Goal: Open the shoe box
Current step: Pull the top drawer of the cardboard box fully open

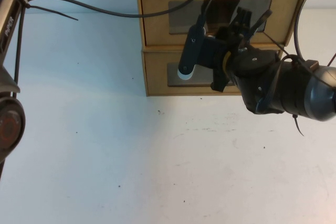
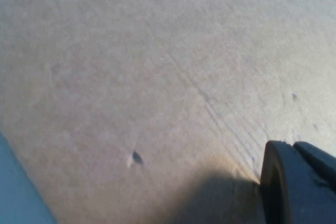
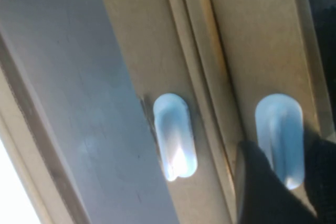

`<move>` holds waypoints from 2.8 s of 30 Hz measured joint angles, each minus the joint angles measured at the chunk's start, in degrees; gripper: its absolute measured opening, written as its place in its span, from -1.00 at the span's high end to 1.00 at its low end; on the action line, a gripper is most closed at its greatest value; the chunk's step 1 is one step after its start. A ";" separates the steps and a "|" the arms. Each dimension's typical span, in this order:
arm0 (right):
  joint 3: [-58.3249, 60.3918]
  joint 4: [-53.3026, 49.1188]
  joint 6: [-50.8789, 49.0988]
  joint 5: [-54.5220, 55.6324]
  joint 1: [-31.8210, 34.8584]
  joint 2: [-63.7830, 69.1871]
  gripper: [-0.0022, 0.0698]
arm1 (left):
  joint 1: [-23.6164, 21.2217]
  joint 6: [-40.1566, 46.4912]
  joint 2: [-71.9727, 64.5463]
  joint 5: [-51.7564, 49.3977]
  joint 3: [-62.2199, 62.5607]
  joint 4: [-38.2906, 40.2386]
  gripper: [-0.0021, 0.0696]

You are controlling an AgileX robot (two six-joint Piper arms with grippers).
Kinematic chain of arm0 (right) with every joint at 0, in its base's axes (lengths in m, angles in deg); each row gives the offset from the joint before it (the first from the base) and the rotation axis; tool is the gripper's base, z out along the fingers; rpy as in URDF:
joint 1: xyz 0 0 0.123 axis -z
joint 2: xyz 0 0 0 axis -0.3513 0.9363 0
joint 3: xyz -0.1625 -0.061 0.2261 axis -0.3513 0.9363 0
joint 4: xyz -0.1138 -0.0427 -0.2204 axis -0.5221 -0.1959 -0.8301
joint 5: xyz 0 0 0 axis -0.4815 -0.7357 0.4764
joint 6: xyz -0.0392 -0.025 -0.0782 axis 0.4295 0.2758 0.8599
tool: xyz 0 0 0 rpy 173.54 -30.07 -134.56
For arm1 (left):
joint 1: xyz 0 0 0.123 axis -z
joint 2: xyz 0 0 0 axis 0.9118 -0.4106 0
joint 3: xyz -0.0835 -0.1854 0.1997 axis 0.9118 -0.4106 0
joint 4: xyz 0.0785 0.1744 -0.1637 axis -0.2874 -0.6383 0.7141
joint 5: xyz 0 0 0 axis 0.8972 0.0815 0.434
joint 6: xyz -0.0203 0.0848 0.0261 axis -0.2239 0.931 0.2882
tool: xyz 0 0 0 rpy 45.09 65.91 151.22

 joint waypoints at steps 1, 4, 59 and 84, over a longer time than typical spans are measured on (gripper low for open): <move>-0.09 0.00 0.00 0.00 0.00 -0.03 0.38 | 0.00 0.00 0.00 0.00 0.00 0.00 0.95; -0.23 0.11 0.00 0.00 0.00 -0.03 0.42 | 0.00 0.12 0.00 0.00 0.00 0.00 0.95; 23.63 14.61 0.69 -6.10 -11.78 -22.86 0.92 | 0.27 -3.10 -0.36 -3.86 0.10 3.28 0.95; 27.49 39.18 12.62 -22.39 -28.93 -33.75 0.91 | 0.27 -4.58 -0.49 -3.86 0.10 4.27 0.95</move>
